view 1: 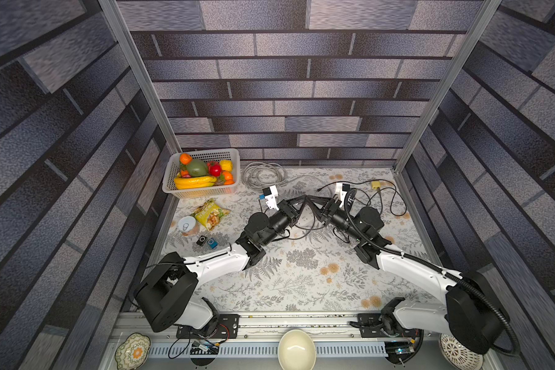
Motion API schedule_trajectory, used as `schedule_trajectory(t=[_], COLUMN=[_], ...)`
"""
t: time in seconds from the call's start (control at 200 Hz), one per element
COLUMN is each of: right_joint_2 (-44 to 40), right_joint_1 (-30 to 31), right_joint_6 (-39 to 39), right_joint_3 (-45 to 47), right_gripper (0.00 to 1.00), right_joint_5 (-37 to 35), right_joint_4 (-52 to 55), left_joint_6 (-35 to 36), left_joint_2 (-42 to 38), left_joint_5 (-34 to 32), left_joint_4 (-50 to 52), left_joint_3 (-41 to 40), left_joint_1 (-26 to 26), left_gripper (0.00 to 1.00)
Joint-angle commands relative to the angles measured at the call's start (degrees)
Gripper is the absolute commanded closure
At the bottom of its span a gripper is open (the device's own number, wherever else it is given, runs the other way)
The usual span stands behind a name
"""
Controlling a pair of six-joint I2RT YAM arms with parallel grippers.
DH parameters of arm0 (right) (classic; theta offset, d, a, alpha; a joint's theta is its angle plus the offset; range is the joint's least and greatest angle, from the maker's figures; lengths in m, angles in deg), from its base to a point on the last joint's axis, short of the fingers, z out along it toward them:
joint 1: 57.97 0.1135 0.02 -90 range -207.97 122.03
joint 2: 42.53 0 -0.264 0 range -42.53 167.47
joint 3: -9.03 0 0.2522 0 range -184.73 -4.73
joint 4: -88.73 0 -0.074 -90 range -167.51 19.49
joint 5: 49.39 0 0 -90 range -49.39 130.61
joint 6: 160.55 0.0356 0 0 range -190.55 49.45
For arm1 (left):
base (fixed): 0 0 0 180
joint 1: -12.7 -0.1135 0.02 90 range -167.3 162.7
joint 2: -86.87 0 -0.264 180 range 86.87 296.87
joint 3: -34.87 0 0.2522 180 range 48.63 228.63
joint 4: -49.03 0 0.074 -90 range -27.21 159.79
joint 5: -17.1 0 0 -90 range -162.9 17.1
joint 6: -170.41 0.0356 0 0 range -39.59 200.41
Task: Charge mp3
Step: Pick up the charging cable from the center of the board.
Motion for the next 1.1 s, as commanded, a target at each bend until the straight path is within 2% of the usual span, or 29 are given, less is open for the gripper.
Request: schedule_trajectory(t=[0.0,0.17,0.381,0.586,0.691,0.847,0.892,0.912,1.002,1.057,1.097], right_joint_2=[0.19,-1.17,-3.31,-3.84,-3.78,-2.71,-2.75,-2.92,-5.32,-7.36,-8.54], right_joint_1=[0.48,0.53,0.39,0.39,0.39,0.35,0.39,0.35,-2.02,-3.71,-4.54], right_joint_6=[-0.98,-1.59,-2.94,-2.69,-2.8,-1.67,-1.44,-1.41,-1.58,-2.5,-3.09], right_joint_3=[0.07,0.8,1.3,1.92,1.71,1.63,1.84,1.93,2.67,3.23,3.31], right_gripper=[0.83,0.85,0.74,0.73,0.8,1.0,1.0,1.0,1.0,1.0,1.0], right_joint_5=[-1.4,-3.75,-7.87,-10.68,-10.82,-9.22,-8.63,-8.22,-6.24,-5.98,-5.93], right_joint_4=[-0.61,0.26,3.12,1.89,1.8,0.27,0.37,0.51,2.52,4.66,6.0], left_joint_6=[1.67,1.63,1.57,1.39,1.37,1.65,1.83,1.95,3.18,4.65,6.4], left_joint_2=[0.53,0.18,0.28,0.66,0.86,1.47,1.5,1.43,-1.36,-5.34,-8.55], left_joint_5=[-0.2,-1.14,-1.61,-2.32,-2.61,-2.53,-2.56,-2.66,-2.97,-3.66,-4.53], left_joint_4=[-0.86,-1.6,-2.6,-3.48,-3.99,-4.51,-5.04,-5.35,-4.66,2.22,8.21], left_joint_3=[1.05,-0.35,-0.98,-1.57,-1.79,-1.42,-1.65,-1.94,-4.03,-4.9,-5.1], left_joint_1=[0.66,0.82,1.11,1.67,1.78,2.08,2.03,1.87,0.53,-0.31,-0.63], left_gripper=[1.0,1.0,1.0,1.0,1.0,1.0,1.0,0.93,0.48,0.36,0.32])
